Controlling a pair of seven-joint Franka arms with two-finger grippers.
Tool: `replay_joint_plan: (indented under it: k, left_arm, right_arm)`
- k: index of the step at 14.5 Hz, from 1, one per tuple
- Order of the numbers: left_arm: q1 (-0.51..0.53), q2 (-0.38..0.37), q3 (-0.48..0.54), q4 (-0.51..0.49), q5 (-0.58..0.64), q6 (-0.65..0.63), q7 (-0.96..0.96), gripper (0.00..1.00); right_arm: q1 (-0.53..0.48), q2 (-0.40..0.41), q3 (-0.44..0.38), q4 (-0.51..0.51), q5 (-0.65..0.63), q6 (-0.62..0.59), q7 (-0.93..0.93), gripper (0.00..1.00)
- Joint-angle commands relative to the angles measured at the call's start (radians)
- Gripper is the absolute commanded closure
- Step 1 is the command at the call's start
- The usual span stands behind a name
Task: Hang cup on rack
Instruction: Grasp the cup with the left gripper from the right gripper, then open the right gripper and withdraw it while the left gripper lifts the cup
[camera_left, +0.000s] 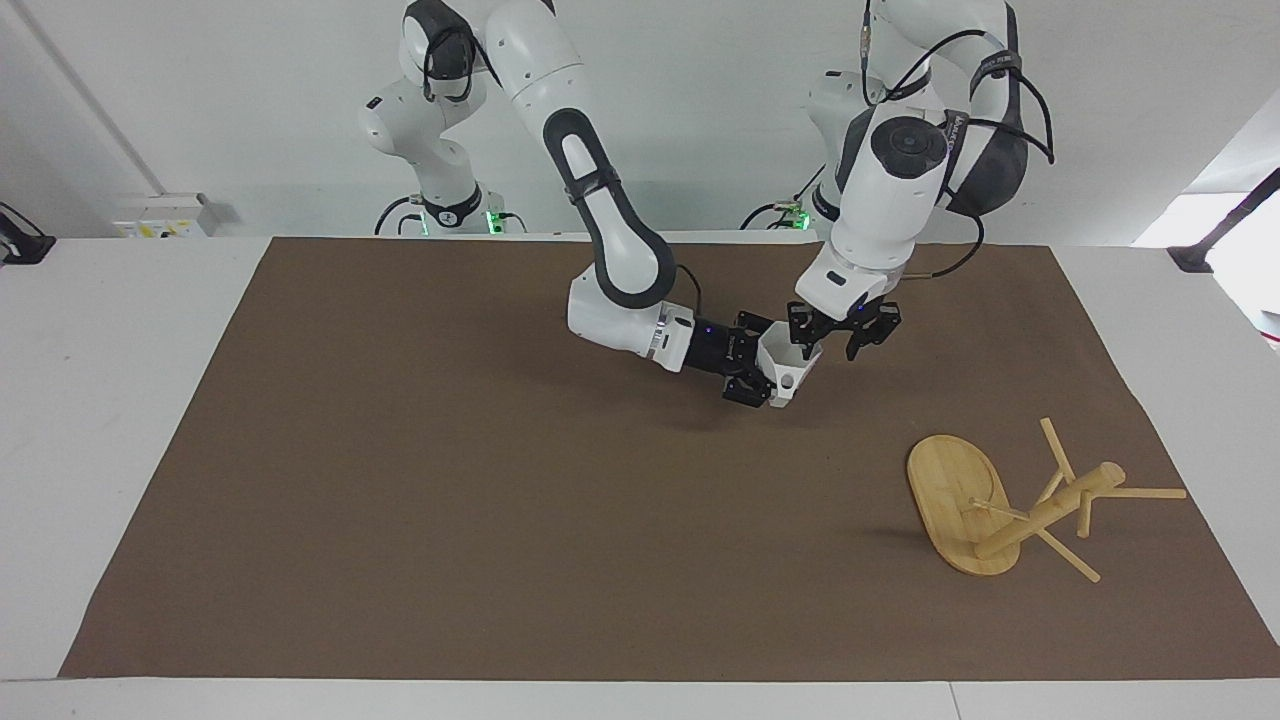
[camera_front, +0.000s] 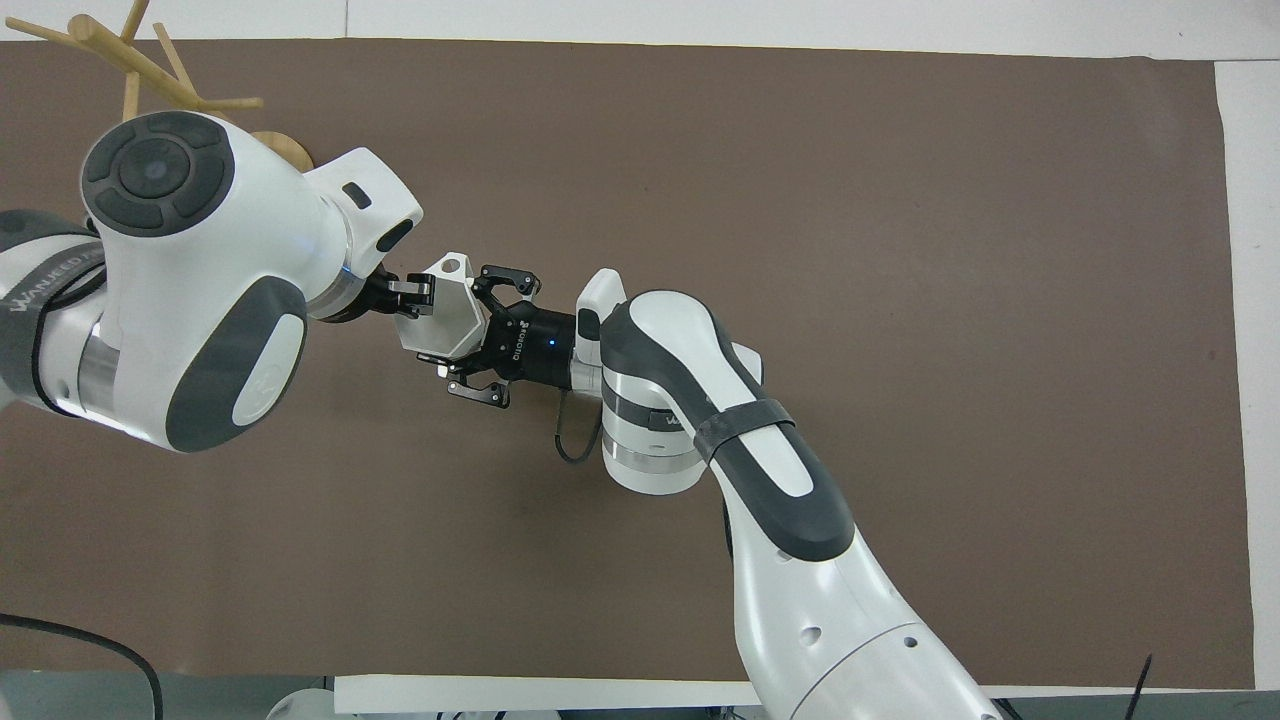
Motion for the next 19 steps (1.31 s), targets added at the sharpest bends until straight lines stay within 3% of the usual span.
replay_joint_plan:
  k: [1,2,7,8,9,12,16,19]
  left_arm:
    - [-0.015,-0.033,0.008,-0.045,0.014,0.037,-0.041,0.90]
    - [-0.029,-0.033,0.010,-0.046,0.014,0.043,-0.058,0.99]
    - [-0.035,-0.036,0.010,-0.055,0.008,0.059,-0.112,1.00]
    - [-0.035,-0.036,0.010,-0.052,0.008,0.056,-0.123,1.00]
    - [-0.032,-0.034,0.010,-0.051,0.008,0.057,-0.126,1.00]
    - [-0.027,-0.028,0.011,-0.043,0.008,0.060,-0.161,1.00]
    - [-0.023,-0.024,0.013,-0.031,0.008,0.062,-0.201,1.00]
    - [-0.006,-0.019,0.016,-0.020,0.009,0.111,-0.258,1.00]
  right_arm:
    - [0.002,-0.007,-0.001,-0.003,0.019,0.016,-0.017,0.95]
    - [0.004,-0.007,-0.001,-0.002,0.019,0.016,-0.016,0.95]
    - [0.002,-0.007,-0.001,-0.002,0.023,0.017,-0.010,0.94]
    - [0.002,-0.009,-0.001,-0.002,0.028,0.023,-0.004,0.67]
    - [0.002,-0.007,0.001,-0.002,0.029,0.039,0.013,0.01]
    - [0.004,-0.030,0.001,-0.008,0.043,0.098,0.055,0.01]
    - [-0.040,-0.036,-0.005,-0.034,0.010,0.069,0.032,0.01]
    - [-0.175,-0.067,-0.004,-0.101,-0.155,-0.048,0.020,0.01]
